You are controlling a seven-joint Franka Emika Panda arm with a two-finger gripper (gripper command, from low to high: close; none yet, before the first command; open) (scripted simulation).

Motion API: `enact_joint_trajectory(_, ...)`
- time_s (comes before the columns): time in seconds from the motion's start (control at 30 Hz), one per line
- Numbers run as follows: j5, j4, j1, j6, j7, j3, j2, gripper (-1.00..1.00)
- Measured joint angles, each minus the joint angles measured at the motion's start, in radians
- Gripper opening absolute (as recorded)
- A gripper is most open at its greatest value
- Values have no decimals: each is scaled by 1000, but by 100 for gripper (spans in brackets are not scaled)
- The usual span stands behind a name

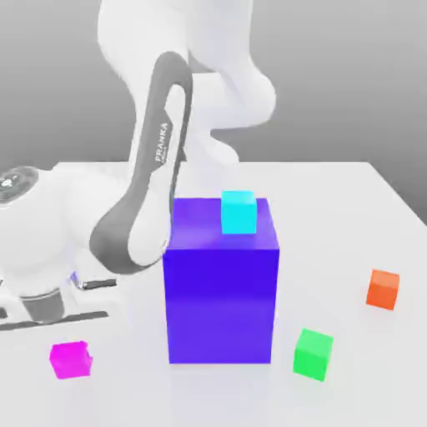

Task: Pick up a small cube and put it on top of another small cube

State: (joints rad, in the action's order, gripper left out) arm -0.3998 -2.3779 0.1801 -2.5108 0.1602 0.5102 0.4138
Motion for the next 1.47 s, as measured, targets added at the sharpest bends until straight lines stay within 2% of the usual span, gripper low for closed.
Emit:
enact_joint_trajectory(0.37, 155, 27, 172, 78, 214, -162, -115, -100)
enact_joint_trajectory(0.77, 458, -51, 417, -23, 394, -300, -419, -100)
enact_joint_trajectory(0.9, 450, -162, 501, -83, 476, -258, -428, -100)
enact_joint_trajectory(1.03, 420, -280, 454, -142, 559, -248, -429, -100)
enact_joint_trajectory(1.2, 316, -296, 440, -291, 644, -300, -280, -100)
enact_joint_trajectory(1.23, 294, -295, 431, -319, 661, -314, -250, 100)
enact_joint_trajectory(1.47, 291, -295, 429, -324, 662, -317, -246, 100)
